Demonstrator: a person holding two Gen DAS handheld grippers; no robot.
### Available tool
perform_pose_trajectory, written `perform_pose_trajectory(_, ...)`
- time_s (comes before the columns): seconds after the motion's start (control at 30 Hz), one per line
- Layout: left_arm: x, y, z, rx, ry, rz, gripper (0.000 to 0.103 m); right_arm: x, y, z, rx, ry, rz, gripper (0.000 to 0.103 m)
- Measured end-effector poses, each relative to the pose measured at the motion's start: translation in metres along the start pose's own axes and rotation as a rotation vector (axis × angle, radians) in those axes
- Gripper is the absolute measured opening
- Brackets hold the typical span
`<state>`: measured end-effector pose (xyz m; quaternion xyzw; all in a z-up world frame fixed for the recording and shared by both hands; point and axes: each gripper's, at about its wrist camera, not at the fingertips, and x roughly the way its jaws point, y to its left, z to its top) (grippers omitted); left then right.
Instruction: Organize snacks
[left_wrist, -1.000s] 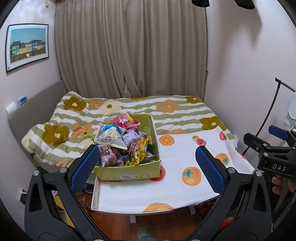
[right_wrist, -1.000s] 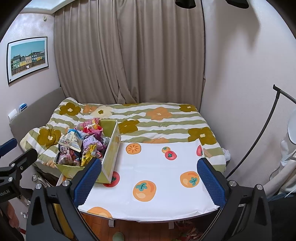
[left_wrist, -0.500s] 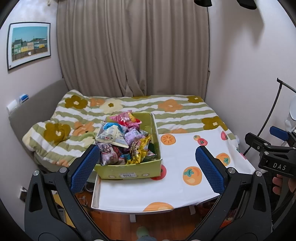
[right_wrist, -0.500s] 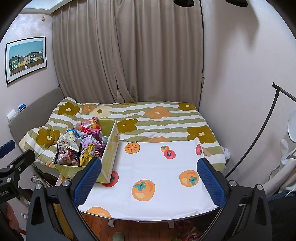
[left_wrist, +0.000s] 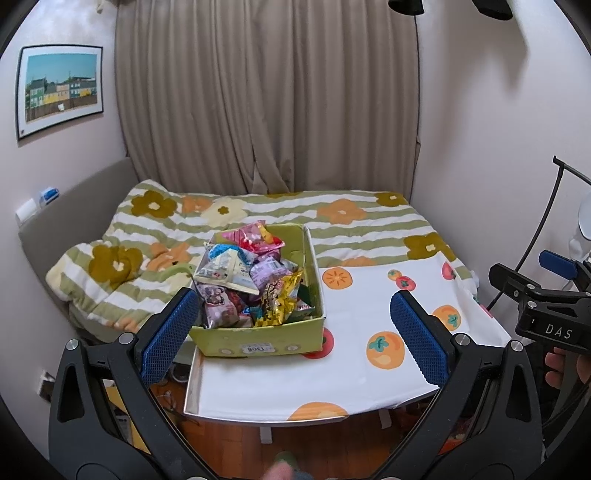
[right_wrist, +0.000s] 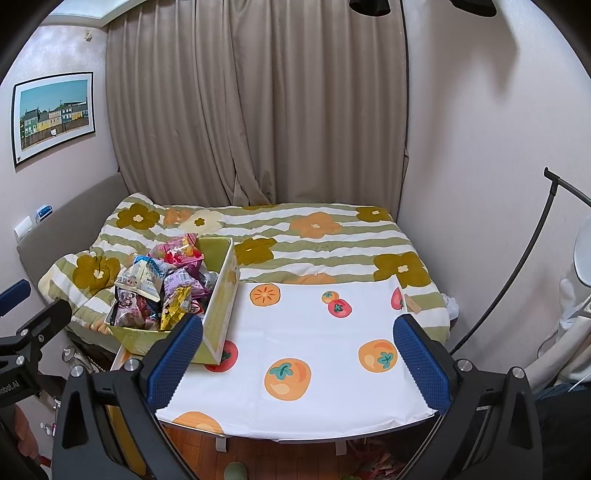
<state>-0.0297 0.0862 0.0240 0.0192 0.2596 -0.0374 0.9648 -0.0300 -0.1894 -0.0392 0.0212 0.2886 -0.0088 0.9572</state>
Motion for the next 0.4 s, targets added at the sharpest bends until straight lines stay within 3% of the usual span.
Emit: perform_pose_trajectory(0.4, 0.0018, 0.0051, -0.0009, -0.015, -0.013, 0.035, 0.103, -0.0005, 0.0083, -0.0011, -0.007, 0.008, 0.01, 0.103)
